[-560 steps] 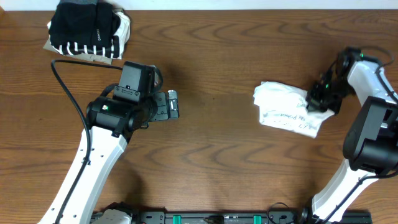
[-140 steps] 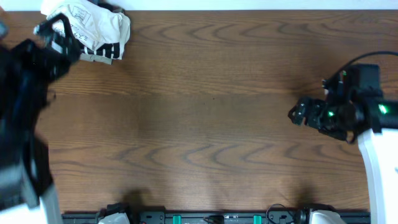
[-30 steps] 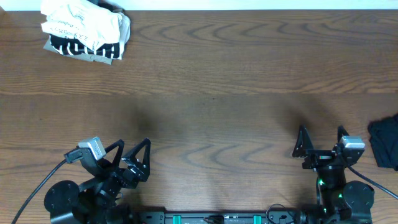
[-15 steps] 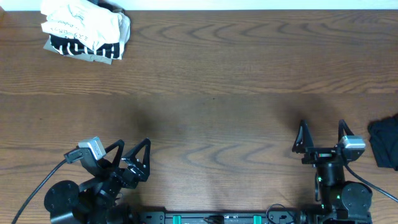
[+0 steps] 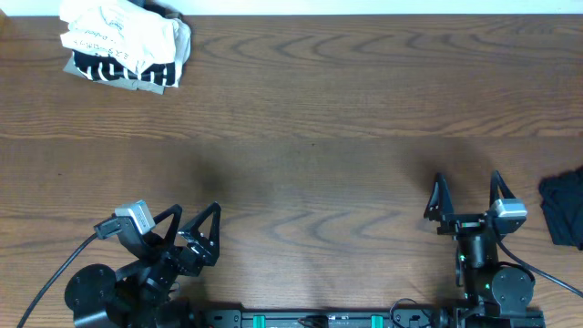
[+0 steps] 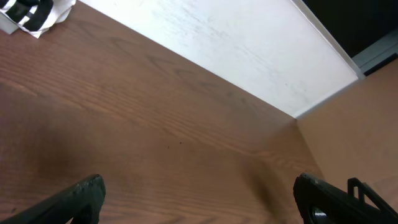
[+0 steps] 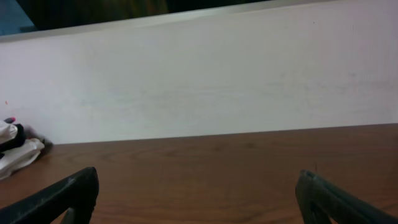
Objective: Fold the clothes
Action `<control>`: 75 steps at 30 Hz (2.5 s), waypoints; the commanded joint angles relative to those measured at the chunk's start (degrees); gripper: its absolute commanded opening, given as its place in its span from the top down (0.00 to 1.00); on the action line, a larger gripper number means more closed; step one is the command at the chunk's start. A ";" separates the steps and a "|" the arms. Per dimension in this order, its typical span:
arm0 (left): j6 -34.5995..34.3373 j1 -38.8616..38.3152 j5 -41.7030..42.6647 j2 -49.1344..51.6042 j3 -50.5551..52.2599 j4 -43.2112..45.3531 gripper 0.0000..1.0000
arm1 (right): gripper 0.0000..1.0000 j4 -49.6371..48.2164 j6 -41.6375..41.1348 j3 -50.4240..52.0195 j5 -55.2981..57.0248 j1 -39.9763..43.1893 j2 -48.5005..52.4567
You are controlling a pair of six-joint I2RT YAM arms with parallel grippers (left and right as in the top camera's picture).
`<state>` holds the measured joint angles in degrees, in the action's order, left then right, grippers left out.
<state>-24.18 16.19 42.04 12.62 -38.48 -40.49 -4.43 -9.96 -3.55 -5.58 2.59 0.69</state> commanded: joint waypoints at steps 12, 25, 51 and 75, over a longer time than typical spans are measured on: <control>0.31 0.13 0.81 -0.31 0.11 0.22 0.02 | 0.01 0.70 4.28 3.26 -0.24 -1.16 -0.42; 0.31 0.13 0.81 -0.31 0.11 0.22 0.02 | 0.01 8.26 9.81 3.23 -0.04 -1.16 -0.42; 0.31 -5.55 0.83 -0.28 0.11 0.22 0.02 | 0.01 8.26 9.81 3.23 -0.04 -1.16 -0.37; 3.39 -15.50 -28.00 -10.91 13.57 12.15 0.02 | 0.01 8.26 9.81 3.23 -0.04 -1.16 -0.37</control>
<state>-24.97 1.32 18.24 3.49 -28.14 -32.03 3.57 -0.95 -0.40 -5.56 2.59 0.67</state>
